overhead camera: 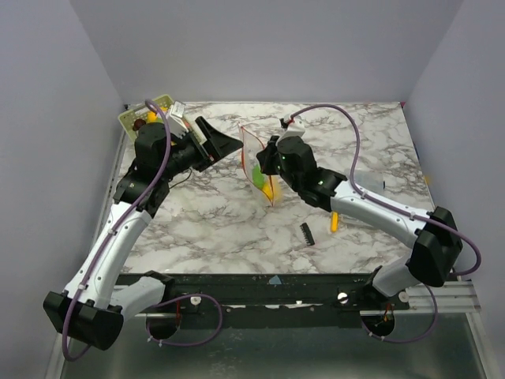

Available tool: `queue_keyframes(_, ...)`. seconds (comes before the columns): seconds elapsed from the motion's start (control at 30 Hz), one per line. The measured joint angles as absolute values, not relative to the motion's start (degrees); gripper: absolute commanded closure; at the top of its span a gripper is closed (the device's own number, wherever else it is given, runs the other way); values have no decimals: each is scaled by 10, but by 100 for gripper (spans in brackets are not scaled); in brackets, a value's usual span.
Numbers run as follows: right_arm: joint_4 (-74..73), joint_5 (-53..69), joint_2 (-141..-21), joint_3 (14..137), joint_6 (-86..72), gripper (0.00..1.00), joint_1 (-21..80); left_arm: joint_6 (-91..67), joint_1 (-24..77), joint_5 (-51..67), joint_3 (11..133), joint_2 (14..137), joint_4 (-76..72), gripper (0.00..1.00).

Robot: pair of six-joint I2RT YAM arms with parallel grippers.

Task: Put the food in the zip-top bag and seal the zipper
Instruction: Adjust the zipper food storage bag at the center of the board.

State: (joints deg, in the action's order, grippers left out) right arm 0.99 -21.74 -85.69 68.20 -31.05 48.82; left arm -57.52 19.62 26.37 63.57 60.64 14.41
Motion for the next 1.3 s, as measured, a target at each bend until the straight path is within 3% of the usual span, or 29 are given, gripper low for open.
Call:
queue_keyframes(0.5,-95,-216,-813,767,-297,99,477,-458,131,186,670,581,262,4)
queue_keyframes(0.73,-96,-202,-910,740,-300,100,422,-452,125,186,658,582,263,1)
queue_keyframes(0.9,-173,-163,-979,799,-298,99,417,-452,119,186,653,586,267,1)
queue_keyframes(1.3,-151,-128,-859,832,-299,99,416,-447,102,187,652,603,269,1)
